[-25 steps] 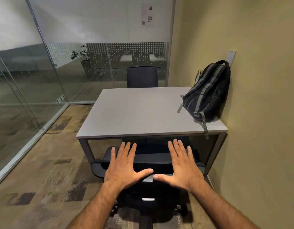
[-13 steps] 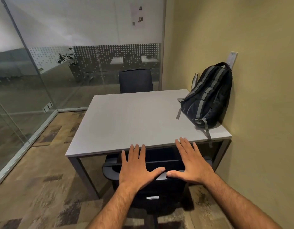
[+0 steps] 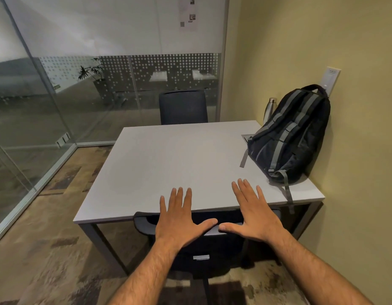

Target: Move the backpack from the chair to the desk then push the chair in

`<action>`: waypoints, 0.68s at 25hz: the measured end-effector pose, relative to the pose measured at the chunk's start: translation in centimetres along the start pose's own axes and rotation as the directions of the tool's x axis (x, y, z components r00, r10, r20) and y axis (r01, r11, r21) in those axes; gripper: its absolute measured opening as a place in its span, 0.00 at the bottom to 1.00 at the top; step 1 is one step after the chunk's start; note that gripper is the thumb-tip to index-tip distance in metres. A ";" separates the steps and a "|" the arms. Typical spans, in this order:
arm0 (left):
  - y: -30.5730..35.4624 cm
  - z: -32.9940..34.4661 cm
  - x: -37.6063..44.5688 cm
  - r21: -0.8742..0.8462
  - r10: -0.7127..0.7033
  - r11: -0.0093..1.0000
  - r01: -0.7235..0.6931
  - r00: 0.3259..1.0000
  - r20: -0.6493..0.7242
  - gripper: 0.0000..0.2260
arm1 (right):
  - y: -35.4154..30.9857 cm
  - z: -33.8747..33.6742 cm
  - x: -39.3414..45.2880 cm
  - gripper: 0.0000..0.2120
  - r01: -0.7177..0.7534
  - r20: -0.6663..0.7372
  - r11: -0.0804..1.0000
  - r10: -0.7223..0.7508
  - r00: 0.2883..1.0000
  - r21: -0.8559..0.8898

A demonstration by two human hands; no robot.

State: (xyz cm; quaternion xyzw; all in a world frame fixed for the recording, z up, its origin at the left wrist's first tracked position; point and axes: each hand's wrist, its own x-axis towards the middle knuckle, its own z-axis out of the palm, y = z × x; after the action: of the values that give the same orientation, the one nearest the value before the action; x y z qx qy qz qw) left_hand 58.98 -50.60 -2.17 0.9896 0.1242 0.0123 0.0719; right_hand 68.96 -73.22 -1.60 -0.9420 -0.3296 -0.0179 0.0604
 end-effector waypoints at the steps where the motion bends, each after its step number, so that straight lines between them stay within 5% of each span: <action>1: 0.0 0.0 0.7 0.002 -0.004 1.000 0.004 1.000 0.002 0.58 | 0.4 0.1 0.8 0.64 0.002 0.002 1.000 -0.002 1.000 0.003; 17: -0.2 0.3 8.4 -0.032 -0.042 0.999 0.044 0.999 0.033 0.57 | 3.7 0.4 8.4 0.64 0.022 0.022 0.999 -0.023 1.000 0.043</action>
State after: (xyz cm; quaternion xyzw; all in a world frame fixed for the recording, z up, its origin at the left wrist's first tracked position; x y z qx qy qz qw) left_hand 67.10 -48.39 -2.40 0.9854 0.1441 -0.0034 0.0905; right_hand 77.80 -70.83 -1.73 -0.9369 -0.3412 -0.0011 0.0766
